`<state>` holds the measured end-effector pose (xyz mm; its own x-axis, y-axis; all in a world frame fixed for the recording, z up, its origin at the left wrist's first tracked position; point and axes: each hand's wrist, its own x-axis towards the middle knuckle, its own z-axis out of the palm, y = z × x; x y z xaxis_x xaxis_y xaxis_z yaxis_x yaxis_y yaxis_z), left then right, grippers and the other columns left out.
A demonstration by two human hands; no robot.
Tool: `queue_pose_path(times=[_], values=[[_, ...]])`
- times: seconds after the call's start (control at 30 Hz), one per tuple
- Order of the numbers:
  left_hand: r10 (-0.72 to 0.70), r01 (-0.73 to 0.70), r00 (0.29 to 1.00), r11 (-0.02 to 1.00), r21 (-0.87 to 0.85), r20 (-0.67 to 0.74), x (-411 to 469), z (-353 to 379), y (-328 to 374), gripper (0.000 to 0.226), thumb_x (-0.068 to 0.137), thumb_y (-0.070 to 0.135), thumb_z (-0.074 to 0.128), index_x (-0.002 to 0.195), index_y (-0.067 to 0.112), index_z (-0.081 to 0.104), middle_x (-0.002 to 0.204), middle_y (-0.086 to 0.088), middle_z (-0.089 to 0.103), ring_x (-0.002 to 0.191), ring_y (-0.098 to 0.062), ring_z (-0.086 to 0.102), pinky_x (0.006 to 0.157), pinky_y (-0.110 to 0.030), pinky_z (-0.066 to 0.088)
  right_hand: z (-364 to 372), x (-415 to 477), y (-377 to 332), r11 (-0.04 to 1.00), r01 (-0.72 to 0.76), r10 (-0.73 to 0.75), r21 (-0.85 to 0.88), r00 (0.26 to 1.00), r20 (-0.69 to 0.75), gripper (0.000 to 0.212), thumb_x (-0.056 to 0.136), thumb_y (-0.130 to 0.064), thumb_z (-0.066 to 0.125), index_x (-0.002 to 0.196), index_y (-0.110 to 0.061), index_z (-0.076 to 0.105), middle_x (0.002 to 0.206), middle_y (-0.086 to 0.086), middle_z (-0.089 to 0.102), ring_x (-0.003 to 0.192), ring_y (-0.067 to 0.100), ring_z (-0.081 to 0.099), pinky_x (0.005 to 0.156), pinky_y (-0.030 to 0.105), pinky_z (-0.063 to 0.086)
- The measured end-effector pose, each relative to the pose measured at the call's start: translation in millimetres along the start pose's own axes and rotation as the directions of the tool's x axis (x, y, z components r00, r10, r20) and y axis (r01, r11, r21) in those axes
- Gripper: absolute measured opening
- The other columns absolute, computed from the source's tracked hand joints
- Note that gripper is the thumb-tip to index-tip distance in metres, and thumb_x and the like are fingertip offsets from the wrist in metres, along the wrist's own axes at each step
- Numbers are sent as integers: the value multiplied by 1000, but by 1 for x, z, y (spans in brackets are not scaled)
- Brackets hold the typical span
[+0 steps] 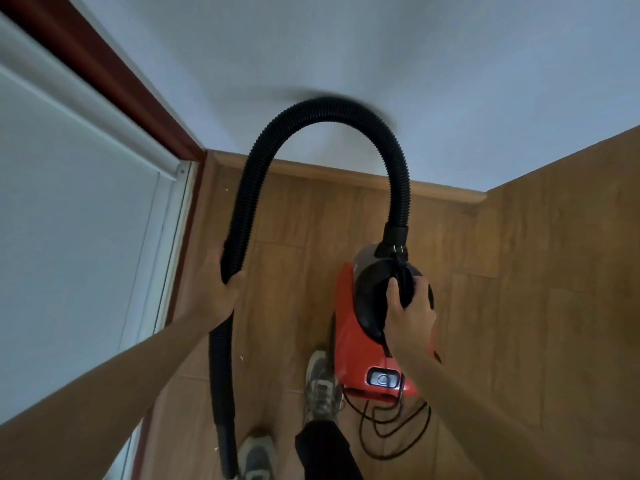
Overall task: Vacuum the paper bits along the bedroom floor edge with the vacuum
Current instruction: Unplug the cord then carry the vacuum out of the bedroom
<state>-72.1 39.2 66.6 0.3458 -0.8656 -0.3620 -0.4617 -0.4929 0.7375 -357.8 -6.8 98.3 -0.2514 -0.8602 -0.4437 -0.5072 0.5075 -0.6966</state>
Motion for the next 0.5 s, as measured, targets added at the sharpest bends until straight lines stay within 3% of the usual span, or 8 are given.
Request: queue_pose_path(times=[0.07,0.13,0.23,0.4,0.5], values=[[-23,23,1000,999,-26,16,7,12,-13,44,99,9,57,132,34,42,118,7,57,99,11,55,98,-15,44,15,15,10,1000,-10,10,4,1000,-13,8,102,-30,51,104,-24,47,79,-12,56,73,10,56,63,26,49],[-48,49,998,999,-25,40,13,22,-27,49,98,9,57,142,20,38,128,-1,54,112,-11,54,103,-33,44,27,28,19,1000,-26,26,1,999,-22,11,101,-34,51,103,-24,47,81,-5,59,77,21,61,68,41,54],[-63,63,997,998,-12,41,22,38,-48,55,97,12,58,148,12,35,138,-6,51,121,-20,53,108,-37,41,38,45,27,999,-39,39,3,999,-27,12,101,-36,50,103,-26,45,79,3,60,72,30,65,65,48,57],[-107,108,993,994,-23,41,36,61,-76,64,98,17,57,153,21,24,144,-1,45,129,-18,48,113,-36,37,55,65,39,1000,-19,19,2,1000,-18,13,101,-36,51,101,-25,45,77,2,59,70,30,65,61,47,58],[-106,106,994,994,-34,-10,45,74,-85,62,99,15,57,153,15,27,145,-8,46,129,-20,48,115,-39,36,63,73,48,1000,-9,9,-5,1000,2,12,101,-34,51,101,-23,45,76,0,58,70,29,64,60,45,57]])
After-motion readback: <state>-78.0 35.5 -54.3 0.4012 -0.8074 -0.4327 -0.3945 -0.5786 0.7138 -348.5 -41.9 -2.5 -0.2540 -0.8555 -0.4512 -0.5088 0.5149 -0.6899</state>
